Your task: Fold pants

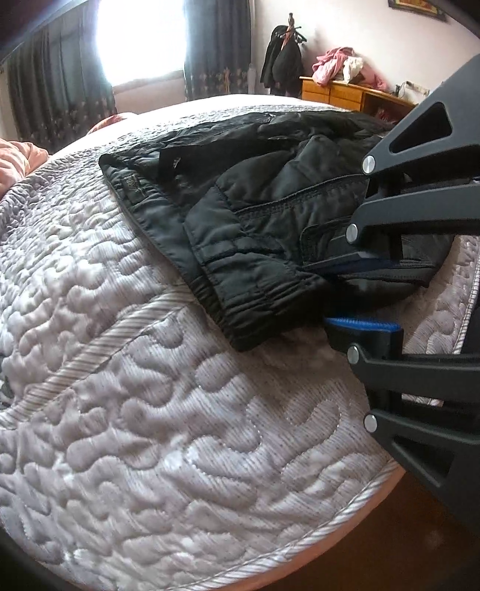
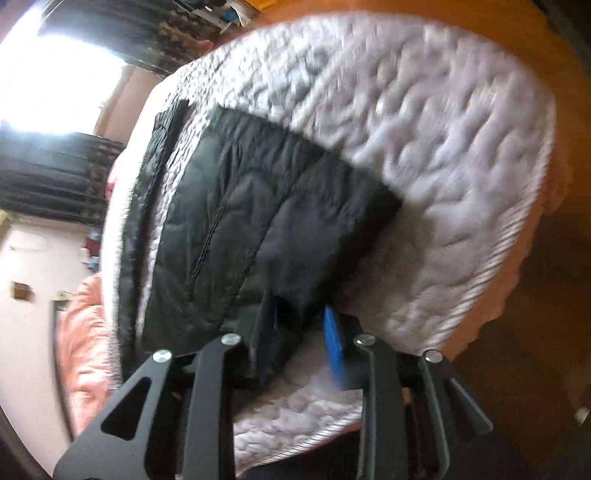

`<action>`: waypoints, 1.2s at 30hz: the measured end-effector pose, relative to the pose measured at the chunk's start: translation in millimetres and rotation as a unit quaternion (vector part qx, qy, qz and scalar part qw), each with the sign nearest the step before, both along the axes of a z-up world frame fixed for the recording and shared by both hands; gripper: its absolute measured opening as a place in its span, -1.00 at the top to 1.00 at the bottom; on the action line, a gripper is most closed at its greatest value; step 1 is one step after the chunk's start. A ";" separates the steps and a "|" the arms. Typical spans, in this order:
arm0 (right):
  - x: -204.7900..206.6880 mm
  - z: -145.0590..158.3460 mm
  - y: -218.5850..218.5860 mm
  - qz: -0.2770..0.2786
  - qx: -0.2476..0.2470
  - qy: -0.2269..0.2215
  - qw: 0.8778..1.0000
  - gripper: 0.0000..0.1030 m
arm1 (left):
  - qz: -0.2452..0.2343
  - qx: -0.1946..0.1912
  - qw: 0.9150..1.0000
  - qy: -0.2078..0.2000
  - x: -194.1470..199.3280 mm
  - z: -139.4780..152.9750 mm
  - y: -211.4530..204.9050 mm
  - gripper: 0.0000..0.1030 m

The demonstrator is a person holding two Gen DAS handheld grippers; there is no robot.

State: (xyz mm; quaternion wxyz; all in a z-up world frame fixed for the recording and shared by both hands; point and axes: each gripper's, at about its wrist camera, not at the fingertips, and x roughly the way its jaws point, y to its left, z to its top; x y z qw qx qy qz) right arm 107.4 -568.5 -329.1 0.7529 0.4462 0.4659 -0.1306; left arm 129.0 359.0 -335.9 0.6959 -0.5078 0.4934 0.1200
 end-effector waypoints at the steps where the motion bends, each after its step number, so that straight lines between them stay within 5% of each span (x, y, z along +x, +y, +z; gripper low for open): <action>1: -6.6 10.2 3.1 -0.001 -0.027 -0.002 1.000 0.40 | -0.001 0.005 1.000 0.006 -1.9 3.3 -1.7 0.50; 3: -18.2 33.7 14.1 0.006 -0.073 -0.024 0.997 -0.03 | -0.014 0.056 0.998 0.028 -5.5 17.7 1.7 0.02; 5: -5.6 40.8 30.0 0.051 -0.089 -0.039 0.994 -0.24 | -0.030 0.112 0.993 0.030 -8.2 36.3 1.5 -0.33; 12: 47.3 -19.2 54.4 0.114 -0.041 0.053 0.991 -0.33 | -0.106 0.177 0.977 -0.049 65.5 95.2 3.1 -0.93; 15: 64.2 3.7 58.1 0.105 -0.058 0.085 0.989 -0.50 | -0.137 0.186 0.970 -0.079 111.0 108.8 12.9 -0.92; 19: 104.5 57.3 71.0 0.146 -0.066 0.016 0.987 -0.74 | -0.188 0.167 0.963 -0.096 203.2 109.7 30.0 -0.92; 24: 188.7 73.5 84.8 0.186 -0.027 -0.026 0.982 -0.75 | -0.212 0.114 0.967 -0.080 279.4 76.5 48.3 -0.92; 29: 266.8 77.2 91.1 0.219 -0.048 -0.032 0.974 -0.75 | -0.235 0.106 0.965 -0.041 317.8 39.6 51.0 -0.92; 34: 319.6 75.8 81.6 0.238 -0.058 -0.035 0.969 -0.75 | -0.269 0.127 0.954 -0.033 332.4 26.3 43.0 -0.91; 36: 340.3 78.1 71.1 0.250 -0.064 -0.039 0.965 -0.75 | -0.271 0.123 0.954 -0.040 333.6 28.4 41.7 -0.60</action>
